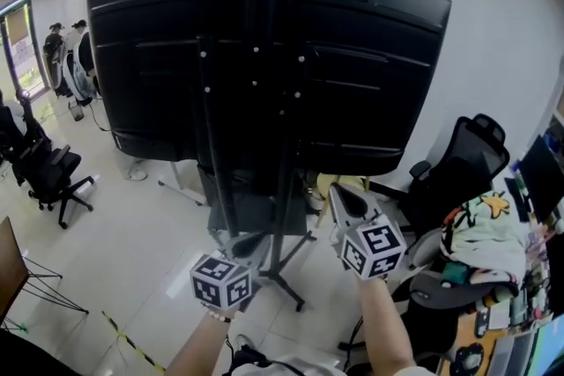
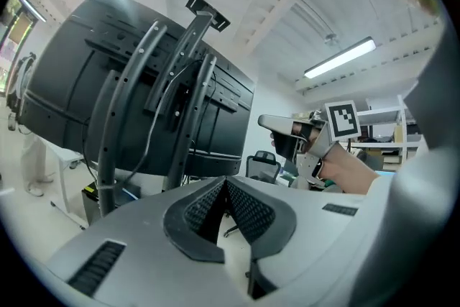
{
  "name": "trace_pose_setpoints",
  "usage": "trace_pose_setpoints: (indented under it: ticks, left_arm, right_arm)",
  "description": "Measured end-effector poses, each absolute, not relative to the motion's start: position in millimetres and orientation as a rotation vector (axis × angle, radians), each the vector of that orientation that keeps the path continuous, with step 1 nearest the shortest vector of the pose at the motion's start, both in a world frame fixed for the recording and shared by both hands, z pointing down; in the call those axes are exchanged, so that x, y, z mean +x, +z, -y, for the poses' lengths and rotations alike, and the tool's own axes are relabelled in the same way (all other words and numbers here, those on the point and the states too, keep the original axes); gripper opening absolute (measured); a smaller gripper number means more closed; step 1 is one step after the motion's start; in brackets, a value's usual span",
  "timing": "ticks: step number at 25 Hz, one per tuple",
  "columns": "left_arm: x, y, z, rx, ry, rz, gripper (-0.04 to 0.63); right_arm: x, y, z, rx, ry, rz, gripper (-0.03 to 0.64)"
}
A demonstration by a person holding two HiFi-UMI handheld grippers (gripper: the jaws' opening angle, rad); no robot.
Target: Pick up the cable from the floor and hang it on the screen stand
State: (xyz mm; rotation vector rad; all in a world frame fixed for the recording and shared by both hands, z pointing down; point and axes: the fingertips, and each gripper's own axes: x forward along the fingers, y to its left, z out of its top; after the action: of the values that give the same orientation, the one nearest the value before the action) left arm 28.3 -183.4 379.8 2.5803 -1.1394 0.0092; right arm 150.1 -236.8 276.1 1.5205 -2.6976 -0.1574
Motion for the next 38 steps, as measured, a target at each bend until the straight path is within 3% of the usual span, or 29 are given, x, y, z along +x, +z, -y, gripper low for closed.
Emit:
trace_pose_setpoints:
  ticks: [10,20,23,38]
  left_arm:
    - [54,458,62,2.390,0.041,1.330,0.003]
    - [39,536,-43,2.202,0.219,1.437,0.003]
    - [38,552,-57,2.173,0.219,1.426,0.003]
    - [34,539,-89,2.267,0.186,1.319,0.003]
  right_arm:
    - [188,425,105,1.346,0.250,2.764,0.000]
    - [173,564,-14,1.188,0.622,2.615,0.000]
    - [162,578,-38,1.165,0.704,2.603,0.000]
    - [134,535,-78,1.272,0.483,2.573,0.000]
